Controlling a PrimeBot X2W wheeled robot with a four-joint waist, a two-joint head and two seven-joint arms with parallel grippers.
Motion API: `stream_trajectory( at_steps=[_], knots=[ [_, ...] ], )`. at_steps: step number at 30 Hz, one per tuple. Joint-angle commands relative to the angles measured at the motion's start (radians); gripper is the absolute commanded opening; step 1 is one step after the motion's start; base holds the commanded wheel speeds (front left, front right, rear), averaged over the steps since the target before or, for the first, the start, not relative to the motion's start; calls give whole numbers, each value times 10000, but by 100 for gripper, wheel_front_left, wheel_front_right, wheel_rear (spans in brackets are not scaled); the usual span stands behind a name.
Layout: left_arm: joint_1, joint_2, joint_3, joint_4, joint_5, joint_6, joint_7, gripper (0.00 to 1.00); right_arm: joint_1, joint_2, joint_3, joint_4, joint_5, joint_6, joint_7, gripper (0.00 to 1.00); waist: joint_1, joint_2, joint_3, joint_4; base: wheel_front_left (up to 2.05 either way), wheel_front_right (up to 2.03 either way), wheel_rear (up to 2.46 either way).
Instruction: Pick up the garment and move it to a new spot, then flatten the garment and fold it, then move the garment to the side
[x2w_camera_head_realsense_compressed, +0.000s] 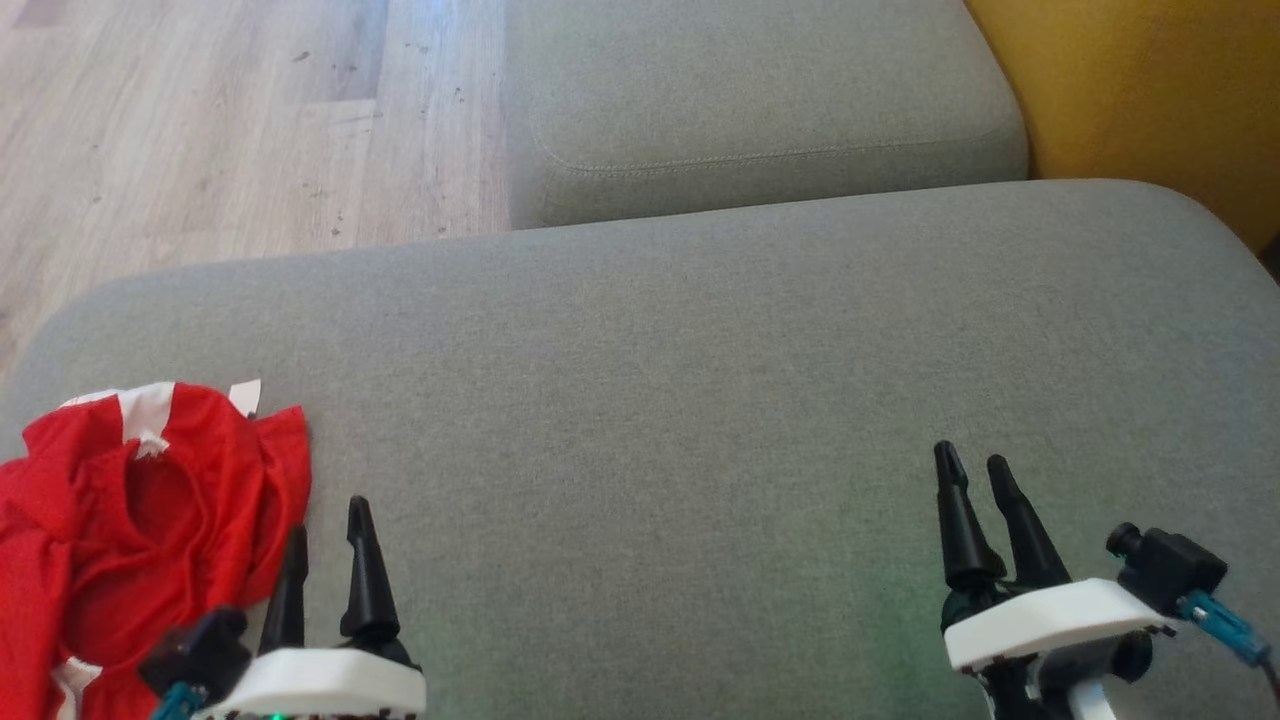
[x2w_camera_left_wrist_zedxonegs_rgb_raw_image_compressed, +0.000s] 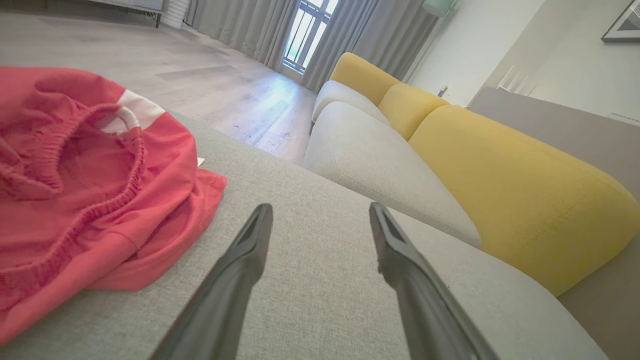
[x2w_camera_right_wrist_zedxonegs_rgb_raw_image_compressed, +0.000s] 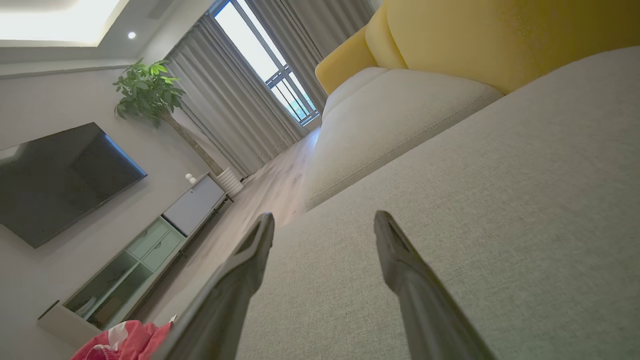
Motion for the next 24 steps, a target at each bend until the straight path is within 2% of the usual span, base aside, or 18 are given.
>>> stream_trajectory(
  at_steps=[1, 24],
  knots=[
    [-162, 66, 142, -459, 416, 38, -155, 100, -209, -191, 253, -426, -393, 52, -229, 100, 0, 0, -11, 6, 0, 0, 0],
    [182, -179, 260, -483, 2954, -83, -800, 100, -72, -264, 964, -289, -2834, 66, -876, 100, 0, 0, -161, 6, 0, 0, 0]
  ],
)
